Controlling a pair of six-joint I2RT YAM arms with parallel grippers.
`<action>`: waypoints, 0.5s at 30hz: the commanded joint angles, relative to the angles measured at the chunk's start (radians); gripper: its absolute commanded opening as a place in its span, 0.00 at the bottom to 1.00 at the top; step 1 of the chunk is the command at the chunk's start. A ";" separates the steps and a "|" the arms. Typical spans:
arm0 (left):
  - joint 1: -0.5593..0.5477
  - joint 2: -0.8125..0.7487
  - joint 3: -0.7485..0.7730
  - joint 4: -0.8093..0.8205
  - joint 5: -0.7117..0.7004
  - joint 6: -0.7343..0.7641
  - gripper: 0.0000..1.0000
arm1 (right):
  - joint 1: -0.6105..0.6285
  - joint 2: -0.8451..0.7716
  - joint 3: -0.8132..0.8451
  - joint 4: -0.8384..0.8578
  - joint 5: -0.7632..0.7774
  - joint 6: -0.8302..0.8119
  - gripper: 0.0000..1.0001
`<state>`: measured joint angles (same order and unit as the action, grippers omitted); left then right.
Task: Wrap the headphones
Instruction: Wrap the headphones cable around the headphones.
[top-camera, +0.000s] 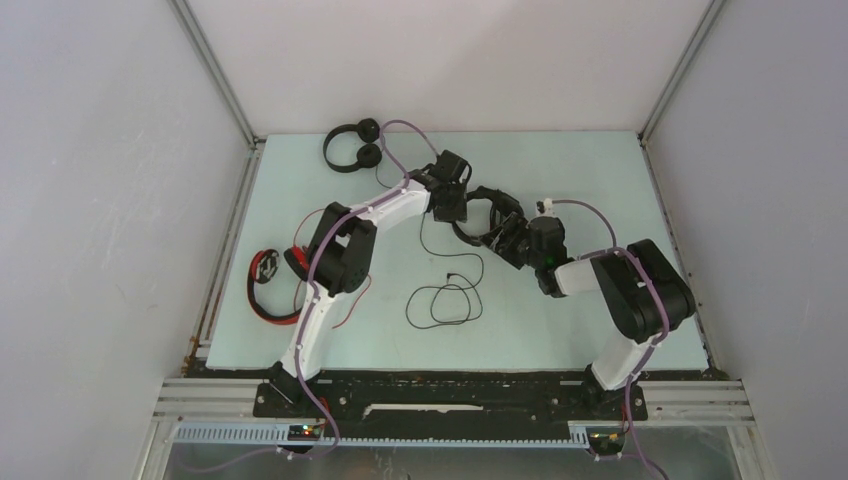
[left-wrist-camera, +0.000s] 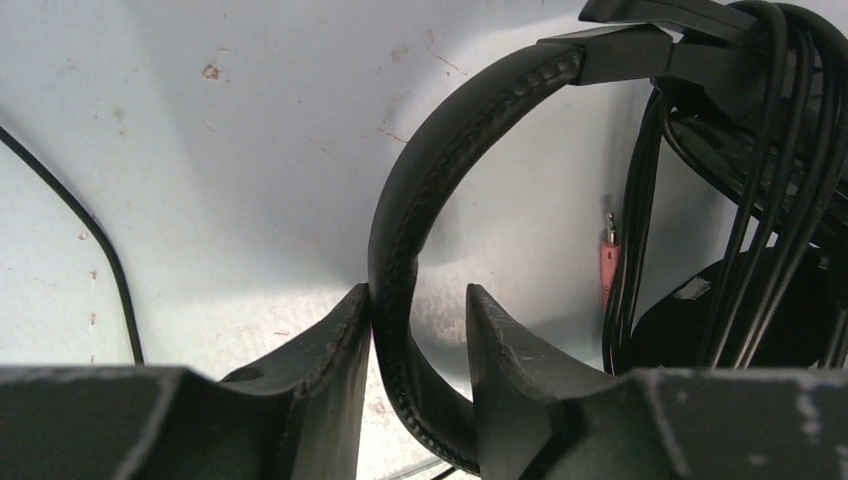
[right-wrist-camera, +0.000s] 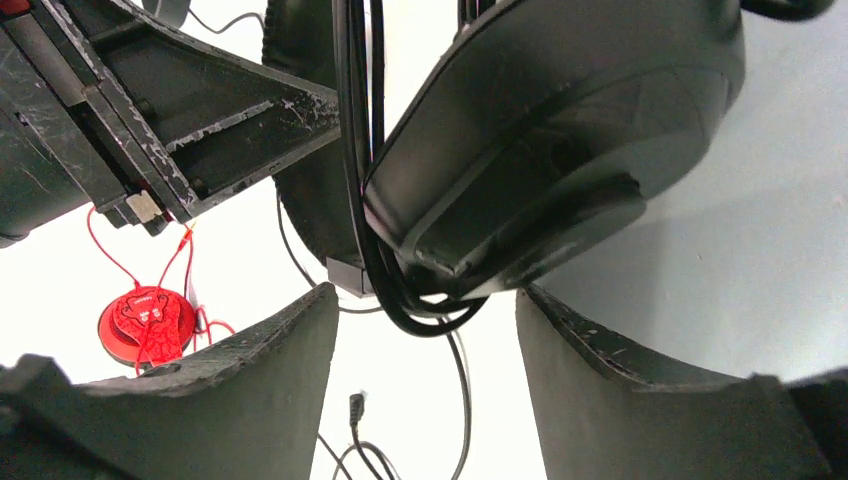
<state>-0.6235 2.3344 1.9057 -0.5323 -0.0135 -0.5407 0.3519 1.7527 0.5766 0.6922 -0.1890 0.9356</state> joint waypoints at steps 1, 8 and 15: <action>-0.008 -0.045 0.000 0.028 0.037 0.009 0.44 | -0.002 -0.089 0.006 -0.174 0.062 0.011 0.69; -0.008 -0.090 -0.014 0.016 -0.006 0.030 0.63 | 0.034 -0.190 0.006 -0.290 0.123 0.014 0.73; -0.008 -0.205 -0.004 -0.054 -0.044 0.101 0.84 | 0.090 -0.421 0.006 -0.468 0.166 -0.074 0.73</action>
<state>-0.6262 2.2868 1.9038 -0.5541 -0.0154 -0.4995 0.4118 1.4723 0.5762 0.3336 -0.0772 0.9237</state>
